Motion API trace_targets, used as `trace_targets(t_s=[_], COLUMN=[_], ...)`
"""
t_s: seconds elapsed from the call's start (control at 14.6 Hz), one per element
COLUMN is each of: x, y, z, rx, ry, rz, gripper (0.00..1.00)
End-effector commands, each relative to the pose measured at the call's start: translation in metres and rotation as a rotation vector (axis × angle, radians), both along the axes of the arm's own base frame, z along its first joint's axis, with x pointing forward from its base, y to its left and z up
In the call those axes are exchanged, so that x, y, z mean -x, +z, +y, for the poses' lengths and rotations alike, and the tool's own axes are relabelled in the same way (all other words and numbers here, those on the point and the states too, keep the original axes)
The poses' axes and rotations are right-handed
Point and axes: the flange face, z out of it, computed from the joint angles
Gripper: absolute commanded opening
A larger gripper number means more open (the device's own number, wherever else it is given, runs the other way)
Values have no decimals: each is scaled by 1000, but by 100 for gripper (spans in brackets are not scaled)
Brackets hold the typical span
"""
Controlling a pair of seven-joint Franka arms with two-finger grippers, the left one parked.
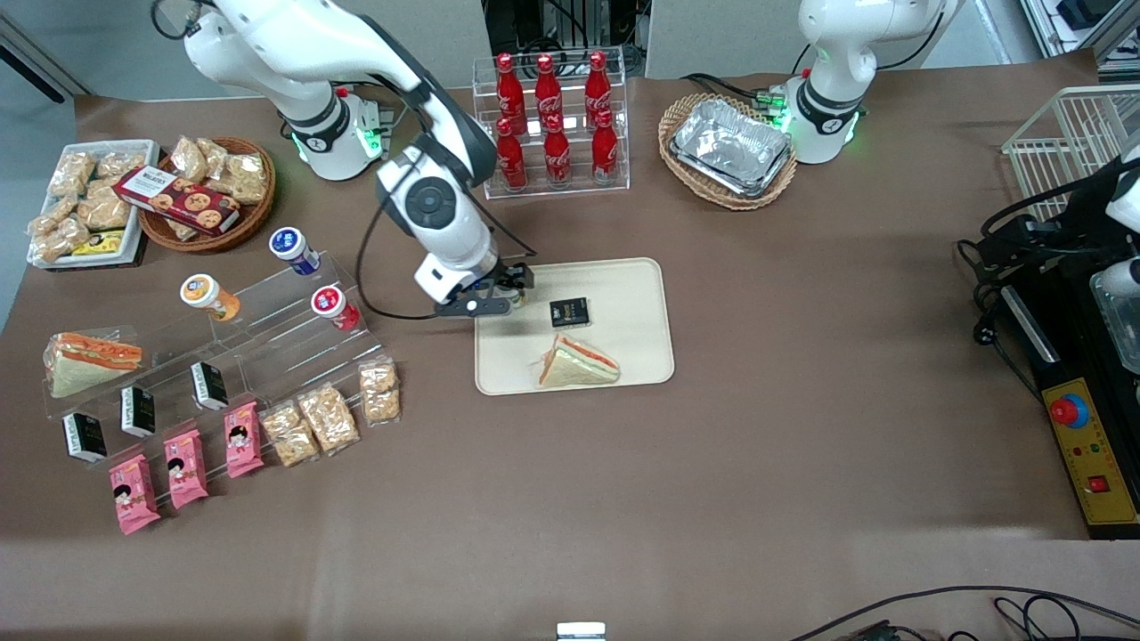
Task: Place green gum on tray
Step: 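Lower the jar onto the tray beside the black card and open the right gripper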
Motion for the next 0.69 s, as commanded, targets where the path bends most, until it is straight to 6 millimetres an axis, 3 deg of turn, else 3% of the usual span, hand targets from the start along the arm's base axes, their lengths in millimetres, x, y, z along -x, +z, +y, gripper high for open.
trace_targets(t_s=[0.0, 0.21, 0.27, 0.48, 0.62], x=[-47, -88, -99, -124, -135], y=[115, 198, 217, 261, 281], z=[-35, -80, -102, -187, -260], rx=[41, 39, 38, 37, 22], ry=[-15, 18, 4, 14, 31], rz=[59, 97, 98, 97, 69], gripper=[100, 100, 100, 100, 100])
